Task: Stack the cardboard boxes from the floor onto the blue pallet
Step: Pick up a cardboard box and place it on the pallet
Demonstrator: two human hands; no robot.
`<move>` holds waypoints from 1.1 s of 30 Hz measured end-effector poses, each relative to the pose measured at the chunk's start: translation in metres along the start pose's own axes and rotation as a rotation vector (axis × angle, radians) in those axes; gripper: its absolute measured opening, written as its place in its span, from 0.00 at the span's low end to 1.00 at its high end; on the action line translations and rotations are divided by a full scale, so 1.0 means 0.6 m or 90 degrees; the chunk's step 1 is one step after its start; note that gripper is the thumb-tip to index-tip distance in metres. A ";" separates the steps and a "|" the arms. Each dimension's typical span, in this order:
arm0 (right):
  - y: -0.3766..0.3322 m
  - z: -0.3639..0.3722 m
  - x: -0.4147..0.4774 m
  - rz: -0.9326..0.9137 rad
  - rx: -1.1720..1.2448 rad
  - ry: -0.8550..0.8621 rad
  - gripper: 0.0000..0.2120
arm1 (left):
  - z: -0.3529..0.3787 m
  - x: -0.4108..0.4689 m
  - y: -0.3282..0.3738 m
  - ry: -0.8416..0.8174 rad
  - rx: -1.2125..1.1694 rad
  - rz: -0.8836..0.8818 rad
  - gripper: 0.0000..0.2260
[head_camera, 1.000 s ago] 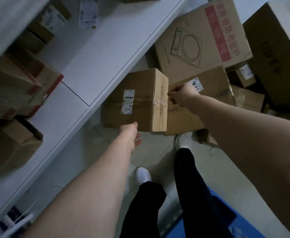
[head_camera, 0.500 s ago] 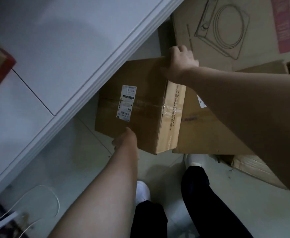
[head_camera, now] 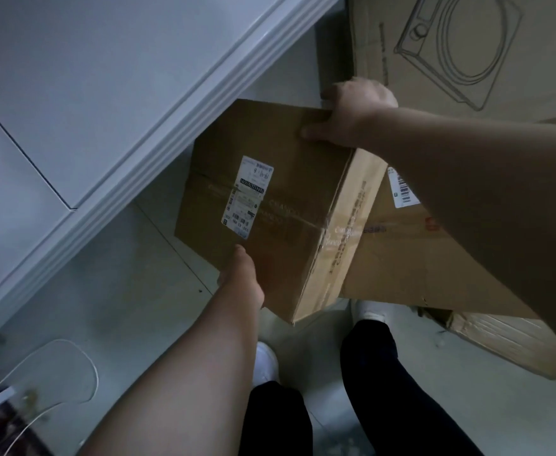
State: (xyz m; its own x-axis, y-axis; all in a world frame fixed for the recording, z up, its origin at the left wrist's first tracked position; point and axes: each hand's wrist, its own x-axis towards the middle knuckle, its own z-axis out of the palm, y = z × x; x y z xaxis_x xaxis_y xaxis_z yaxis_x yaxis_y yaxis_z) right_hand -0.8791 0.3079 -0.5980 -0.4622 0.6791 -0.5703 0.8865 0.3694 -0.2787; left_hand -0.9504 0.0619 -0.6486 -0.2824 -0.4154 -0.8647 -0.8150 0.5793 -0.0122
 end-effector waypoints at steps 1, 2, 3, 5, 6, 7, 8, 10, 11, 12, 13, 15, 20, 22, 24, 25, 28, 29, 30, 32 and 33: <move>0.008 -0.003 -0.010 0.010 -0.014 -0.017 0.33 | -0.006 -0.007 -0.002 -0.006 0.005 0.009 0.29; 0.017 -0.005 -0.022 0.024 -0.012 -0.039 0.34 | -0.013 -0.011 -0.007 -0.014 0.019 0.018 0.28; 0.025 -0.007 -0.034 0.040 0.001 -0.062 0.36 | -0.020 -0.017 -0.012 -0.019 0.016 0.019 0.28; 0.035 -0.008 -0.056 0.062 0.033 -0.098 0.38 | -0.026 -0.027 -0.024 -0.023 0.013 0.025 0.27; 0.039 -0.007 -0.067 0.070 0.054 -0.113 0.38 | -0.027 -0.031 -0.030 -0.027 0.023 0.022 0.26; 0.043 -0.007 -0.077 0.082 0.082 -0.133 0.38 | -0.029 -0.036 -0.036 -0.035 0.033 0.019 0.26; 0.047 -0.007 -0.090 0.094 0.113 -0.157 0.38 | -0.032 -0.045 -0.043 -0.042 0.040 0.016 0.25; 0.058 -0.011 -0.115 0.108 0.174 -0.212 0.36 | -0.039 -0.055 -0.058 -0.056 0.065 0.008 0.26; 0.062 -0.012 -0.126 0.111 0.204 -0.232 0.35 | -0.046 -0.059 -0.065 -0.055 0.080 0.000 0.26; 0.068 -0.016 -0.140 0.119 0.227 -0.242 0.34 | -0.053 -0.065 -0.072 -0.055 0.092 -0.009 0.27; 0.073 -0.019 -0.155 0.126 0.242 -0.246 0.33 | -0.061 -0.072 -0.078 -0.060 0.101 -0.016 0.28; 0.083 -0.029 -0.186 0.140 0.254 -0.252 0.33 | -0.073 -0.096 -0.085 -0.072 0.113 -0.026 0.29; 0.109 -0.061 -0.270 0.189 0.302 -0.264 0.36 | -0.110 -0.179 -0.087 -0.058 0.161 0.039 0.26; 0.121 -0.076 -0.304 0.211 0.366 -0.253 0.37 | -0.125 -0.204 -0.087 -0.052 0.176 0.064 0.26; 0.130 -0.095 -0.341 0.231 0.425 -0.237 0.37 | -0.135 -0.229 -0.083 -0.045 0.187 0.087 0.26; 0.136 -0.104 -0.357 0.241 0.450 -0.228 0.37 | -0.139 -0.243 -0.081 -0.040 0.198 0.091 0.27; 0.154 -0.139 -0.408 0.264 0.506 -0.197 0.37 | -0.139 -0.319 -0.079 -0.044 0.260 0.113 0.29; 0.162 -0.151 -0.423 0.269 0.515 -0.188 0.37 | -0.137 -0.344 -0.080 -0.051 0.283 0.123 0.26; 0.173 -0.163 -0.439 0.275 0.521 -0.176 0.37 | -0.133 -0.367 -0.081 -0.063 0.304 0.131 0.24; 0.196 -0.188 -0.469 0.289 0.533 -0.153 0.37 | -0.120 -0.404 -0.087 -0.072 0.352 0.148 0.21; 0.210 -0.198 -0.484 0.298 0.540 -0.144 0.36 | -0.112 -0.425 -0.091 -0.072 0.377 0.163 0.19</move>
State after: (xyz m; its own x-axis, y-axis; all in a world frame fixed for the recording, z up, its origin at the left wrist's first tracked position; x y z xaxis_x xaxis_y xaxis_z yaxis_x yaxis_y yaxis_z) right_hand -0.6356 0.2327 -0.3755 -0.1255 0.4706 -0.8734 0.7407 -0.5412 -0.3980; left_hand -0.8677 0.0888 -0.3937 -0.3494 -0.1560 -0.9239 -0.3035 0.9517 -0.0459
